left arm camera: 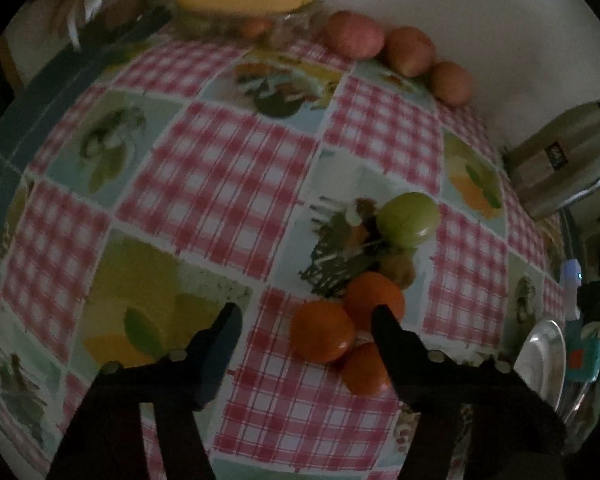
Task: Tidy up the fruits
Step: 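Move both tools back toward the tomatoes and plums, then grasp an orange tomato with the left tool while the right tool grasps a dark plum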
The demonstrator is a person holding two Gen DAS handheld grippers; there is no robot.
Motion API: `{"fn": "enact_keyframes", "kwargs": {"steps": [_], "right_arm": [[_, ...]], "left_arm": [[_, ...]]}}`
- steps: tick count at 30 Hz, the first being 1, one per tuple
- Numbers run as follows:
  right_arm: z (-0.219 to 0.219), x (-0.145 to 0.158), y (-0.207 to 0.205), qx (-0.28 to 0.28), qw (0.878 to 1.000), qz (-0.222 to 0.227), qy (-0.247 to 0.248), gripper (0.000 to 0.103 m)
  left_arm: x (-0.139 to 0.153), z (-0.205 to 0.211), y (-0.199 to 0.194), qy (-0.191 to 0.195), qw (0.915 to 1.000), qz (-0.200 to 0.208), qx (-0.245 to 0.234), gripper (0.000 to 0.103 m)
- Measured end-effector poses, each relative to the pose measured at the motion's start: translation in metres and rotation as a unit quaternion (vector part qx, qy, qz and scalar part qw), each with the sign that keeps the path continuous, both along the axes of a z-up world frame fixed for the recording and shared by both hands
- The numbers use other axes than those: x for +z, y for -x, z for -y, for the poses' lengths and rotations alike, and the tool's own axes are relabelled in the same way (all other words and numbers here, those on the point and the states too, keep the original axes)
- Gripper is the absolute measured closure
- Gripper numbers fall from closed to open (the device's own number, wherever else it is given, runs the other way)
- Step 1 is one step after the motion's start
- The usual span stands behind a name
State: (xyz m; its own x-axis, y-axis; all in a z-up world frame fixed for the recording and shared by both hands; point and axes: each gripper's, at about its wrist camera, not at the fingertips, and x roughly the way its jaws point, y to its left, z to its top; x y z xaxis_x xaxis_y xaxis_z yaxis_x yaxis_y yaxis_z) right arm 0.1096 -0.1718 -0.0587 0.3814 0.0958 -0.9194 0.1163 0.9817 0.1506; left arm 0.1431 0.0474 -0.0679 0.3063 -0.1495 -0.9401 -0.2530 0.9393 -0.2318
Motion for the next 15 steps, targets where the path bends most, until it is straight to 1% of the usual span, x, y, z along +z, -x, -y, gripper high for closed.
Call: {"fn": "enact_keyframes", "kwargs": {"steps": [1, 3, 5, 8, 12, 15], "right_arm": [[-0.001, -0.002, 0.0, 0.0, 1.0, -0.005, 0.0, 0.067], [0.001, -0.008, 0.001, -0.004, 1.0, -0.013, -0.004, 0.067], [0.001, -0.01, 0.001, -0.006, 1.0, -0.014, -0.005, 0.07], [-0.002, -0.011, 0.001, -0.004, 1.0, -0.015, -0.004, 0.07], [-0.005, -0.014, 0.001, -0.001, 1.0, -0.023, -0.003, 0.071], [-0.005, -0.016, 0.0, -0.003, 1.0, -0.028, 0.001, 0.074]], "left_arm": [[-0.002, -0.001, 0.0, 0.006, 1.0, -0.001, 0.002, 0.037], [-0.003, -0.003, 0.0, 0.017, 0.9998, 0.002, 0.006, 0.041], [-0.002, -0.002, -0.001, 0.017, 0.9998, 0.004, 0.006, 0.044], [-0.002, -0.001, -0.001, 0.022, 0.9997, 0.004, 0.004, 0.047], [-0.003, -0.001, -0.002, 0.025, 0.9997, 0.002, 0.006, 0.047], [-0.001, -0.003, -0.002, 0.025, 0.9997, -0.005, 0.008, 0.047]]}}
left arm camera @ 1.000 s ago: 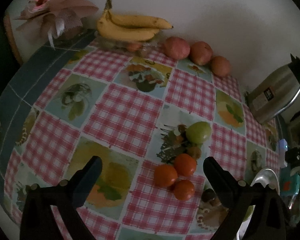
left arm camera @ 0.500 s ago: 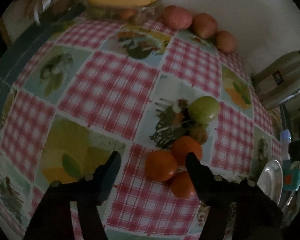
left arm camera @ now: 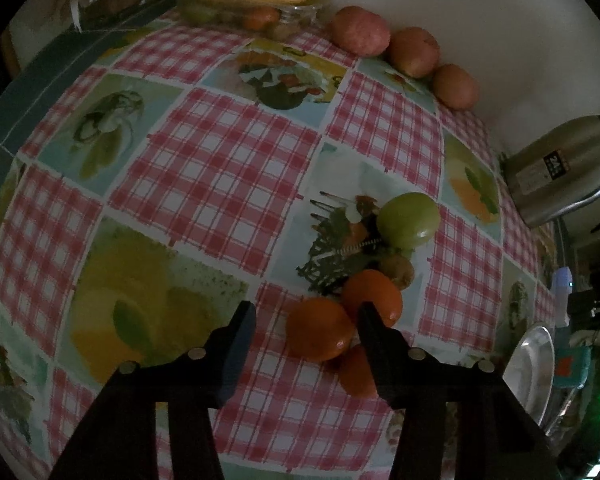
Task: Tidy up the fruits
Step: 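Grasp an orange tomato with the left tool while the right tool grasps a dark plum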
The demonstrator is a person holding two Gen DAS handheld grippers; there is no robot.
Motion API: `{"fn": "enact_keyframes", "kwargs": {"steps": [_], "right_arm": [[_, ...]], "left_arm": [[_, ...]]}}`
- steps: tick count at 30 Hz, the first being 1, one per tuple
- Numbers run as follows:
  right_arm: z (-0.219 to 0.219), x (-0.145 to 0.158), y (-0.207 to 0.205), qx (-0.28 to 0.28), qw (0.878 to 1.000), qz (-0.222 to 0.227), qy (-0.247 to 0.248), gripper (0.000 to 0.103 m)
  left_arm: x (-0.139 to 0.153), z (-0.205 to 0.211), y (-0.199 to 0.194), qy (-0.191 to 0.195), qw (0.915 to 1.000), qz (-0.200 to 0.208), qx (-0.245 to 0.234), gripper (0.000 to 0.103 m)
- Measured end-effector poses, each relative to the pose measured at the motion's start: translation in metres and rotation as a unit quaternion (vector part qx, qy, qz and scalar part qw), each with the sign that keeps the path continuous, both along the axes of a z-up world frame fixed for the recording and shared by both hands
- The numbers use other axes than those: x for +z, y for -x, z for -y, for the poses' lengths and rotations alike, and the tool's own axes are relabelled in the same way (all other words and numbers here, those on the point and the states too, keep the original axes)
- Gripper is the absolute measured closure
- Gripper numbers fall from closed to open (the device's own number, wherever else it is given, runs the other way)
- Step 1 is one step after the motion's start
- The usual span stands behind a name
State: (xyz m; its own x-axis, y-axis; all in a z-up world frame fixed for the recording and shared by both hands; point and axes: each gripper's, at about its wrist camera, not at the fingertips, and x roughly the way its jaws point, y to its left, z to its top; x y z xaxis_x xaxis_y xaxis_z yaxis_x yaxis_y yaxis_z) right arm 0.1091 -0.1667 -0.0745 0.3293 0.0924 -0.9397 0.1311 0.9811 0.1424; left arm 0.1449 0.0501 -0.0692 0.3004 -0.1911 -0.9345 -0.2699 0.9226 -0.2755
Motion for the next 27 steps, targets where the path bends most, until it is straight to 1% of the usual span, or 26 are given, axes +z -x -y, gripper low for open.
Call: {"fn": "enact_keyframes", "kwargs": {"steps": [2, 6, 11, 12, 13, 14, 19, 22, 23, 24, 26, 27], "right_arm": [[0.001, -0.001, 0.0, 0.0, 1.0, -0.003, -0.002, 0.075], [0.001, -0.002, 0.0, -0.001, 1.0, -0.004, -0.004, 0.075], [0.002, -0.003, 0.001, -0.005, 1.0, -0.005, -0.009, 0.075], [0.002, -0.003, 0.001, -0.004, 1.0, -0.005, -0.01, 0.076], [0.002, -0.002, 0.001, -0.004, 1.0, -0.004, -0.013, 0.08], [0.001, -0.002, 0.001, -0.004, 1.0, -0.003, -0.014, 0.081], [0.001, -0.002, 0.0, -0.002, 1.0, -0.004, -0.014, 0.081], [0.001, -0.003, -0.001, -0.002, 1.0, -0.004, -0.016, 0.081], [0.001, -0.003, 0.0, -0.002, 1.0, -0.004, -0.016, 0.081], [0.001, -0.003, 0.0, -0.002, 1.0, -0.004, -0.016, 0.081], [0.001, -0.003, 0.001, -0.002, 1.0, -0.004, -0.016, 0.081], [0.001, -0.003, 0.0, -0.002, 1.0, -0.004, -0.016, 0.081]], "left_arm": [[0.0, -0.002, 0.001, -0.002, 1.0, -0.002, 0.003, 0.047], [-0.003, -0.005, 0.003, 0.012, 0.9999, -0.011, 0.004, 0.047], [-0.001, -0.004, 0.003, 0.009, 0.9999, -0.011, -0.002, 0.047], [-0.001, -0.003, 0.003, 0.01, 0.9999, -0.011, -0.004, 0.047], [0.0, -0.001, 0.002, 0.01, 0.9999, -0.012, -0.008, 0.047], [0.0, 0.0, 0.002, 0.008, 0.9998, -0.011, -0.012, 0.047], [-0.003, 0.006, 0.002, 0.002, 0.9996, -0.014, -0.024, 0.047], [-0.002, 0.005, 0.001, 0.007, 0.9997, -0.007, -0.02, 0.047], [-0.002, 0.005, 0.0, 0.005, 0.9998, -0.005, -0.02, 0.051], [-0.002, 0.004, 0.0, 0.005, 0.9998, -0.004, -0.02, 0.059], [-0.003, 0.004, 0.001, 0.019, 0.9996, -0.004, -0.022, 0.066], [-0.003, 0.006, 0.001, 0.021, 0.9995, -0.003, -0.024, 0.068]]}}
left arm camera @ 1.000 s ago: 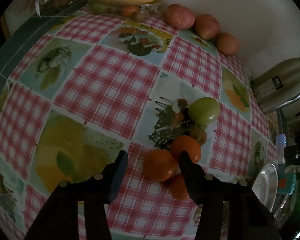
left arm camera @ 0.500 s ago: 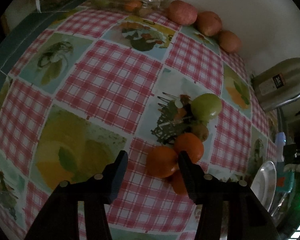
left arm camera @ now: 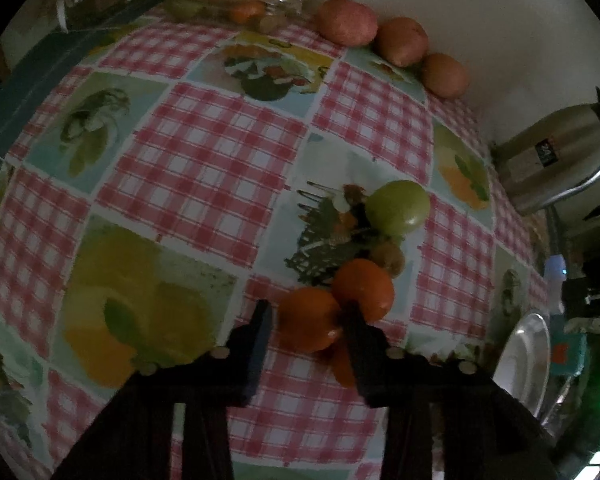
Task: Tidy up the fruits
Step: 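Grasp an orange tomato with the left tool while the right tool grasps a dark plum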
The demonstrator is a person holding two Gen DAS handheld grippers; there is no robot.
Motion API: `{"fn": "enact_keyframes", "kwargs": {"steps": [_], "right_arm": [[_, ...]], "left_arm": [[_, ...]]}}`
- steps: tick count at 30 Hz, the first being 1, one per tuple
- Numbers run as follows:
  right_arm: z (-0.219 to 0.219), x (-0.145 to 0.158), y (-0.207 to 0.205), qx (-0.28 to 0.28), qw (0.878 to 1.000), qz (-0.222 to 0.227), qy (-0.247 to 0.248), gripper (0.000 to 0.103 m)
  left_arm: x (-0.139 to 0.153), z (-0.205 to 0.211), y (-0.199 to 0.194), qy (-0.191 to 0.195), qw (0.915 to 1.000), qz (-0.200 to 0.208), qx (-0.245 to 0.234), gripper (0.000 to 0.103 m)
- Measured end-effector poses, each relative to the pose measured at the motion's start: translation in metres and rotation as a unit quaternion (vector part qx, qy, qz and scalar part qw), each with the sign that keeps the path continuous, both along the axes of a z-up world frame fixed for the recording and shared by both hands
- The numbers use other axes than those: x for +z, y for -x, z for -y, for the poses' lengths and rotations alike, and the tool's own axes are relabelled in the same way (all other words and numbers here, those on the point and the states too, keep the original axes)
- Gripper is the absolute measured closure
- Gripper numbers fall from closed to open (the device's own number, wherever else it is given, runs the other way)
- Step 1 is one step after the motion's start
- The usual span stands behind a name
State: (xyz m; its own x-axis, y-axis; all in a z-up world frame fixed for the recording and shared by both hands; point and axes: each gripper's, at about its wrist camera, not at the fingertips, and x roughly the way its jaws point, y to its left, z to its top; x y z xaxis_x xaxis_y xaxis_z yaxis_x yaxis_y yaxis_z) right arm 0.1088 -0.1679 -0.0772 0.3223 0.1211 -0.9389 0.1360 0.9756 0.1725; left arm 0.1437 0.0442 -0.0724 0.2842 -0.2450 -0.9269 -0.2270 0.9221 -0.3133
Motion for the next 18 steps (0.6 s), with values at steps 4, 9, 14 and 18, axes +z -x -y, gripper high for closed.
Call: {"fn": "enact_keyframes", "kwargs": {"steps": [4, 9, 14, 18], "right_arm": [[0.001, 0.0, 0.0, 0.0, 1.0, -0.001, -0.002, 0.081], [0.001, 0.0, 0.001, -0.004, 1.0, -0.002, -0.003, 0.081], [0.001, -0.001, 0.001, -0.008, 1.0, -0.004, -0.005, 0.078], [0.002, -0.001, 0.002, -0.014, 1.0, -0.003, -0.006, 0.074]], "left_arm": [[0.0, 0.003, 0.0, -0.004, 1.0, 0.001, -0.003, 0.069], [0.001, 0.0, 0.002, 0.003, 1.0, 0.001, 0.0, 0.069], [0.008, -0.005, 0.003, 0.006, 0.9999, 0.011, 0.008, 0.069], [0.013, -0.01, 0.003, 0.011, 0.9997, 0.018, 0.015, 0.069]]}}
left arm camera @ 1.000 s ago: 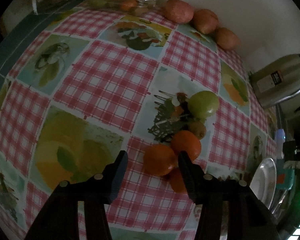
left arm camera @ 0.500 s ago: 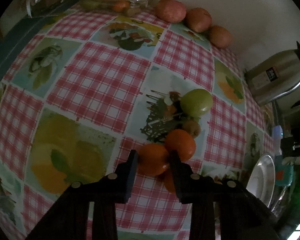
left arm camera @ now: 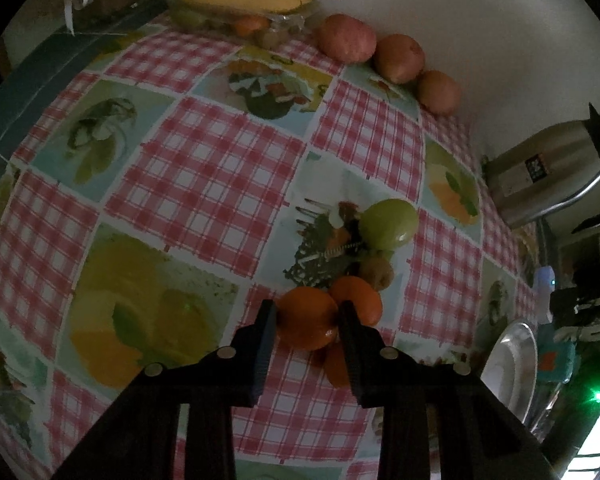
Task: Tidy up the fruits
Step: 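Grasp an orange tomato with the left tool while the right tool grasps a dark plum, then carry the tomato and the plum over the steel plate with both tools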
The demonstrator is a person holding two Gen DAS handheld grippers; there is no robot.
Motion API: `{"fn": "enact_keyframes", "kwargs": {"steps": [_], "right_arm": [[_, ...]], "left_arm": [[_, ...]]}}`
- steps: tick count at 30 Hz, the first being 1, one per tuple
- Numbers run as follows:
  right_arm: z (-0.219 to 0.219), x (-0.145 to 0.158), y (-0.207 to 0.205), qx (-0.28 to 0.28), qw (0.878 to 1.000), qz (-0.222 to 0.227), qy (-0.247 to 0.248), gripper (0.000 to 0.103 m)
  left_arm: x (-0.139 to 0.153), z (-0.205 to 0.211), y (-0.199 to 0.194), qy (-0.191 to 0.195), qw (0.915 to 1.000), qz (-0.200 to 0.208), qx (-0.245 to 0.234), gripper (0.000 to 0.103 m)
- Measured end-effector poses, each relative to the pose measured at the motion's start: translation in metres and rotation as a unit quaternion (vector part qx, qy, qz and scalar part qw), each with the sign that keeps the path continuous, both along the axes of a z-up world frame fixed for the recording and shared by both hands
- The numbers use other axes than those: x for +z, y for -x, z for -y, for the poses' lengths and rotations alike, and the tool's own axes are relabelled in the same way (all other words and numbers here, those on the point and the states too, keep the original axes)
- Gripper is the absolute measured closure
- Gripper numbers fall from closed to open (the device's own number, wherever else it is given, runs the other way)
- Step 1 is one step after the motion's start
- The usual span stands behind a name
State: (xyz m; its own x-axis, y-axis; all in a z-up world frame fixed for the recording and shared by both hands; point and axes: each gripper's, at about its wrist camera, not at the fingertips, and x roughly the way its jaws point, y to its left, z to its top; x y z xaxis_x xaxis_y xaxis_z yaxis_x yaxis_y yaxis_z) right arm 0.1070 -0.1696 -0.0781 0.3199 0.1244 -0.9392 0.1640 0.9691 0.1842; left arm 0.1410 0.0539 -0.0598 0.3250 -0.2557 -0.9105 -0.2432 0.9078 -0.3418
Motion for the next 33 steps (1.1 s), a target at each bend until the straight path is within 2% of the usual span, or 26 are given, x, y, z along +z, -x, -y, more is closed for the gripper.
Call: {"fn": "enact_keyframes", "kwargs": {"steps": [5, 18, 19, 21, 22, 28, 33], "right_arm": [[-0.003, 0.001, -0.001, 0.001, 1.0, 0.007, 0.008, 0.07], [-0.002, -0.004, -0.002, -0.011, 1.0, 0.008, 0.007, 0.07], [-0.002, -0.004, -0.002, -0.011, 1.0, 0.008, 0.007, 0.07], [-0.003, -0.004, -0.002, -0.006, 1.0, 0.007, 0.01, 0.079], [-0.004, -0.003, -0.002, -0.004, 1.0, 0.009, 0.014, 0.079], [-0.009, 0.015, -0.002, 0.009, 0.999, 0.035, 0.013, 0.079], [-0.007, 0.043, 0.0, 0.005, 0.998, 0.065, 0.0, 0.079]], "left_arm": [[0.003, -0.001, 0.001, 0.002, 1.0, 0.004, 0.003, 0.069], [0.005, -0.002, 0.001, 0.001, 0.9999, 0.006, 0.009, 0.069], [0.005, -0.002, 0.001, 0.001, 0.9999, 0.006, 0.009, 0.069], [0.005, -0.003, 0.001, 0.002, 0.9999, 0.006, 0.01, 0.069], [0.006, -0.003, 0.001, 0.004, 0.9999, 0.007, 0.011, 0.069], [0.013, -0.007, 0.002, 0.005, 0.9997, 0.016, 0.017, 0.069], [0.028, -0.009, 0.003, 0.0, 0.9992, 0.035, 0.02, 0.069]]}}
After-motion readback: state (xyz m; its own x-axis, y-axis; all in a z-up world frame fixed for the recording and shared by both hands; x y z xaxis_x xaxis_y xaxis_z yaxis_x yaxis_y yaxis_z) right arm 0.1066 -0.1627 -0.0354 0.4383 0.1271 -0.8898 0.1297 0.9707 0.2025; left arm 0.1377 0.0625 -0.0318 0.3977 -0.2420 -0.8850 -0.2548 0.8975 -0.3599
